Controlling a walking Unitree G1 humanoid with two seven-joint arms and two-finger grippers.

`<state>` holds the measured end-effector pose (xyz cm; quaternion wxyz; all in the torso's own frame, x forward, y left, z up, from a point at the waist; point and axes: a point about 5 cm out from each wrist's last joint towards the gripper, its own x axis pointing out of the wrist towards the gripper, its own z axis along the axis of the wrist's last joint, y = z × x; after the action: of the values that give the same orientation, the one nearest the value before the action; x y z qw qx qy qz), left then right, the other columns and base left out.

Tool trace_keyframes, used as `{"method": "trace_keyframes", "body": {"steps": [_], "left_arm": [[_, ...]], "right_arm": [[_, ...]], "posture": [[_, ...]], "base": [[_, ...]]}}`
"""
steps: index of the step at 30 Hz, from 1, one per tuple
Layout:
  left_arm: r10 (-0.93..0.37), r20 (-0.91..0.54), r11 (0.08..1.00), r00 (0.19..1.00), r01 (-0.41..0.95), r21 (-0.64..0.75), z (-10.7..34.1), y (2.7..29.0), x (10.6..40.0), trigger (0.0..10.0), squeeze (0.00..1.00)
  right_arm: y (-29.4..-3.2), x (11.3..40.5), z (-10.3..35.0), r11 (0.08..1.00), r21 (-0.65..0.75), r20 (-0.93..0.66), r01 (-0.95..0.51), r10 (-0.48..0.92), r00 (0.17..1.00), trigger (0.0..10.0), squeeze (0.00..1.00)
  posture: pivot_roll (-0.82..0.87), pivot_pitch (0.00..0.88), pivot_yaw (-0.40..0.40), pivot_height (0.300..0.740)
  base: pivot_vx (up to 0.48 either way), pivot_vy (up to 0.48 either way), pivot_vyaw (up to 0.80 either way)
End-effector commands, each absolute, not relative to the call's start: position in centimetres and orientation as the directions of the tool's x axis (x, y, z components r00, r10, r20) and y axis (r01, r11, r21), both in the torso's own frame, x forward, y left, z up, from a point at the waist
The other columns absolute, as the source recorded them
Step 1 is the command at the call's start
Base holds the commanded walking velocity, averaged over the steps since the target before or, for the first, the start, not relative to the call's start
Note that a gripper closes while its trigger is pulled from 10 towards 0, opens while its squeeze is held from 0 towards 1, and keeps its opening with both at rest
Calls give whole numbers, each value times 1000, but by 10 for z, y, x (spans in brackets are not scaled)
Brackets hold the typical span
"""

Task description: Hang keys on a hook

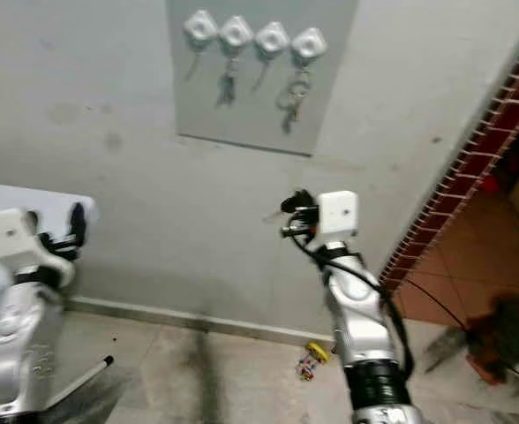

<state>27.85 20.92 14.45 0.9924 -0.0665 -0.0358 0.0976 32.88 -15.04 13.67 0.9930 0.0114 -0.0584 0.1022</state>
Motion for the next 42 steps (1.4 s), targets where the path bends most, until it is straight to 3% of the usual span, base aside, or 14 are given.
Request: {"method": "trace_keyframes", "body": {"steps": [1, 13, 39, 42], "left_arm": [[222, 36, 969, 974, -216, -118, 144, 215, 279, 10000, 0], [207, 31, 970, 978, -201, -134, 146, 214, 282, 10000, 0], [152, 16, 985, 988, -150, -88, 147, 209, 286, 10000, 0], [66, 41, 996, 997, -63, -66, 152, 199, 290, 10000, 0]], "right_arm": [[-143, 331, 142, 974, 28, 128, -223, 218, 967, 10000, 0], [-149, 334, 139, 990, 6, 69, -140, 140, 988, 10000, 0], [-152, 323, 137, 988, 60, 98, -140, 134, 986, 10000, 0], [-157, 318, 135, 990, 64, 103, -124, 117, 988, 10000, 0]], "posture": [[-30, 0, -61, 740], [-35, 0, -58, 740], [-68, 0, -10, 740], [-89, 0, 11, 740]], "base": [[0, 0, 0], [0, 0, 0], [0, 0, 0], [0, 0, 0]]}}
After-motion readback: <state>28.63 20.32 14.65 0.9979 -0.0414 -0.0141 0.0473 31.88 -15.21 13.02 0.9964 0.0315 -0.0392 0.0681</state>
